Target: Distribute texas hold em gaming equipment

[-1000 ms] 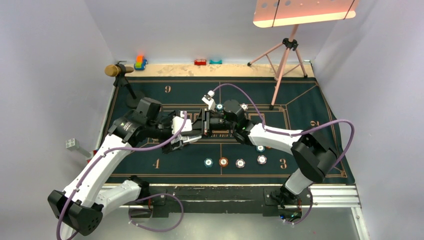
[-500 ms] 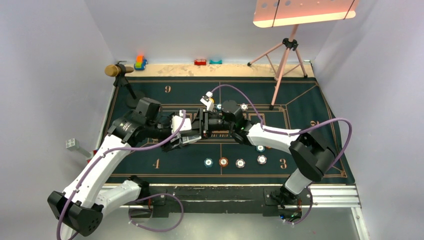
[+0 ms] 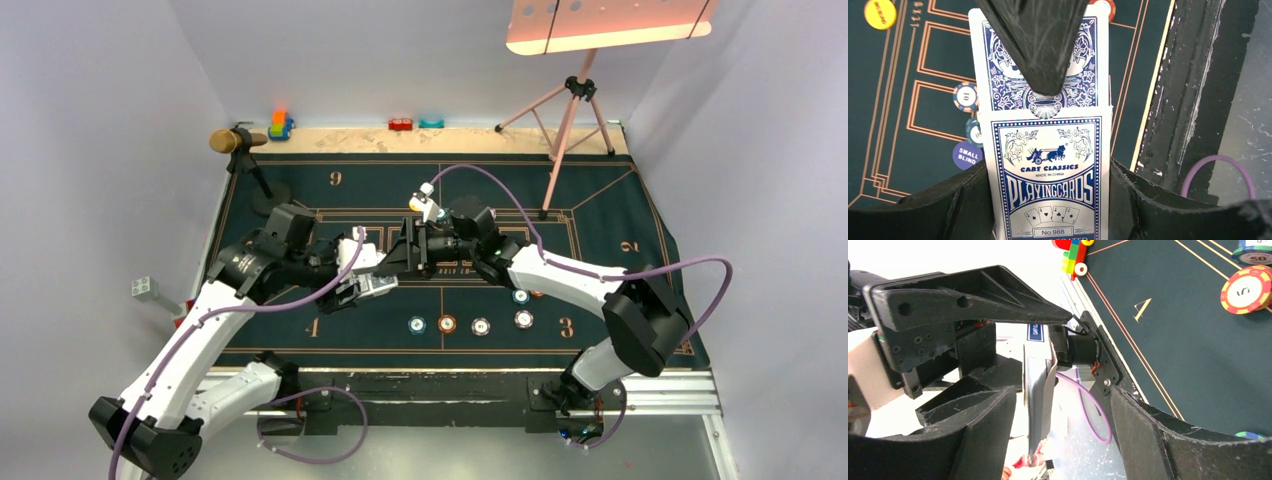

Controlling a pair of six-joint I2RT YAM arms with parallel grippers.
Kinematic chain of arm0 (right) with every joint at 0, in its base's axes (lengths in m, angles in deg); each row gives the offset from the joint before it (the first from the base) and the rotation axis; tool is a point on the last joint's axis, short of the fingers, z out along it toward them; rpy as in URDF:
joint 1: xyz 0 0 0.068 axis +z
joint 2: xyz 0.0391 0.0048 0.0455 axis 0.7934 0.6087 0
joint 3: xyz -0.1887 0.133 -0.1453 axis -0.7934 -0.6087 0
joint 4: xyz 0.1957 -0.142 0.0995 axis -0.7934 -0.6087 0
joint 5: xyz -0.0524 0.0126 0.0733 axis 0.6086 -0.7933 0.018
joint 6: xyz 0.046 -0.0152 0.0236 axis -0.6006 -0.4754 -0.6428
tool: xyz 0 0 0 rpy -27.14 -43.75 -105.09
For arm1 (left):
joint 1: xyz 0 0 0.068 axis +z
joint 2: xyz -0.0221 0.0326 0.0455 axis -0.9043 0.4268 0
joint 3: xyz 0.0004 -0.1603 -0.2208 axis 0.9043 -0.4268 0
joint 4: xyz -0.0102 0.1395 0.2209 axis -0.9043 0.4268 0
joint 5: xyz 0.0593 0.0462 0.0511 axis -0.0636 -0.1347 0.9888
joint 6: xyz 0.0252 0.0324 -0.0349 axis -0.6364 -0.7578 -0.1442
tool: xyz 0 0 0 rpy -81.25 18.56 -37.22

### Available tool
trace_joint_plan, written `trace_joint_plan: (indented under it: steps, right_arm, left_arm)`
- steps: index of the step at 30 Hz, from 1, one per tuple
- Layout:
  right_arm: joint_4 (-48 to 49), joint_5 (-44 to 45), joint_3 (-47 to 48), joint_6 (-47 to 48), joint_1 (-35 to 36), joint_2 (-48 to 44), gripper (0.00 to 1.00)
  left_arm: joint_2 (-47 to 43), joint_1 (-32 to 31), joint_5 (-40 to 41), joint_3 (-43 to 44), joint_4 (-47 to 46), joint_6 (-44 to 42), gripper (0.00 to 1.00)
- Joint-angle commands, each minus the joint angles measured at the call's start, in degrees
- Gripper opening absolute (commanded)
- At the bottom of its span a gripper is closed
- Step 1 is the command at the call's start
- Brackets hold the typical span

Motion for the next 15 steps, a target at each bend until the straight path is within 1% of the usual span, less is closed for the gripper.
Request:
trace_joint_plan:
  steps: [1,5,10,12,15]
  right_arm:
    - [-2.60,-0.42,2.54,3.49,-0.73,-1.77,0.73]
    - [-4.61,0.23,4.25,4.96,-0.77,-0.74,0.72]
    - [-4.07,0.27,5.40,4.72,-0.47,0.49,0.72]
    - [-3.97,0.15,5.76,4.72,-0.35,0.96,0.70]
    - [-3.69,-0.03,5.29,4.59,-0.17,1.62,0.66]
  left_arm:
    - [1.31,-0.06,-0.67,-0.10,1.62,-0.48,0.10]
    - [1.67,-0.08,-0.50,-0.20,1.84,-0.30,0.10]
    - [1.35,-0.08,-0.78,-0.57,1.17,0.60,0.10]
    - [1.43,-0.08,-0.68,-0.81,0.57,1.04,0.10]
    - [1.37,-0.08,-0.96,-0.85,0.42,1.28,0.10]
